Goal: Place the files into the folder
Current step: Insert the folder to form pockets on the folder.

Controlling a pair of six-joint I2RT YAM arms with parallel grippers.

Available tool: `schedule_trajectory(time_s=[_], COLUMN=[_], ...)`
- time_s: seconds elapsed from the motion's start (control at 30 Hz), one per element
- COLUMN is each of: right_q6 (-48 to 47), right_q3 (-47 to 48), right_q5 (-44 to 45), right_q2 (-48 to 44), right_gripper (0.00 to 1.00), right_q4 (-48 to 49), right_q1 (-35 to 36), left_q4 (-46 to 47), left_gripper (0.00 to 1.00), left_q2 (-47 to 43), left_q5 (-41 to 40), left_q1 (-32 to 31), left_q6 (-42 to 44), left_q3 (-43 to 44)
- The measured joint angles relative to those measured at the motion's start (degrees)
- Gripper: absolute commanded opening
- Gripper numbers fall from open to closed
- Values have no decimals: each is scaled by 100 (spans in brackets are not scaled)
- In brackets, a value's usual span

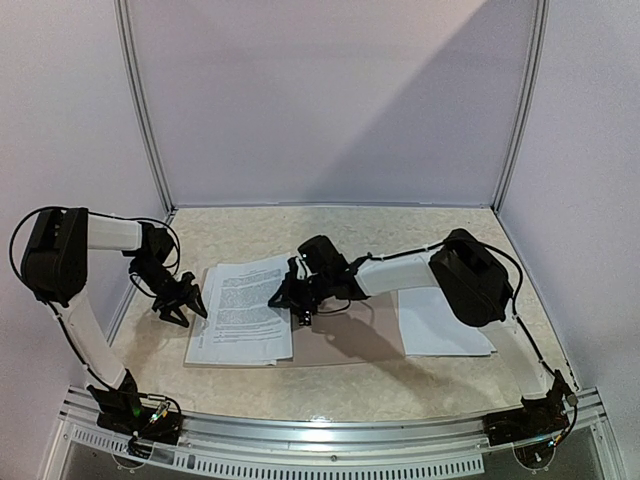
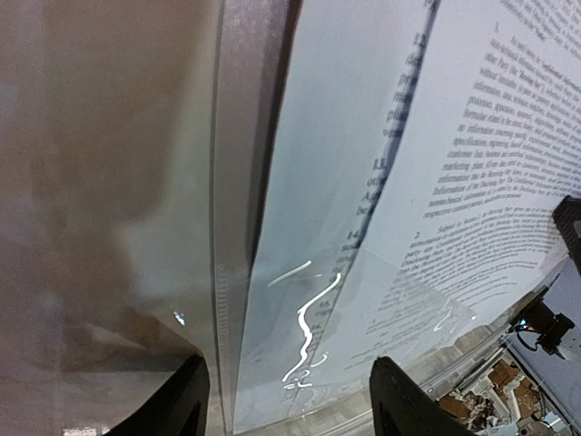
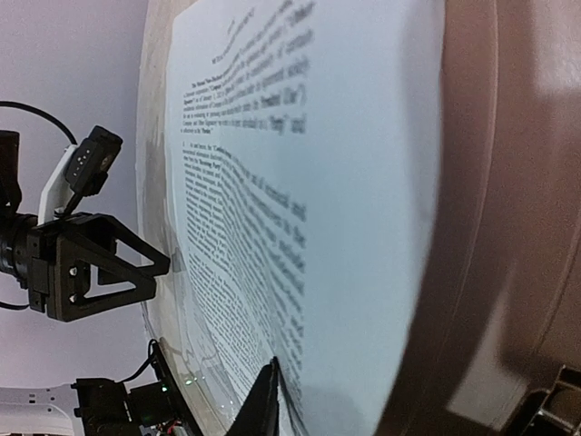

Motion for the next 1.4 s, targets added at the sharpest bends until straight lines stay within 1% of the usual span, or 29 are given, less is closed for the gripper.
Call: schedule_trajectory(time_s=[0.07,0.13,0.23,0.4,0.6,0.93,1.13,1.4], right_q6=[44,98,155,310,509,555,553,614], right_q3=[-13,-68,-157,-197,-188,9,356,387], right_q5=[-96,-177,-330,-476,-435,-341,-321,-426], right_q2=[-24,-63,-120,-146,-146,-81,111,240], right_gripper=[11,8,0,0,0,0,0,0], right_q4=[-125,-190,-247,-186,103,168,160,184], right_q1=[9,11,13,22,22,13,20,103], left_q4=[0,2,2,2,4,4,7,7], left_gripper=[62,62,62,62,62,62,62,62], left_q2=[0,0,0,0,0,0,0,0], left_q5=[-4,-4,-4,-7,-7,-9,-9,-11], left_q1=[0,0,0,0,0,0,0,0], left_q6=[0,0,0,0,2,2,2,2], left_q3=[0,-2,-2,-2,-2,-4,-4,-4])
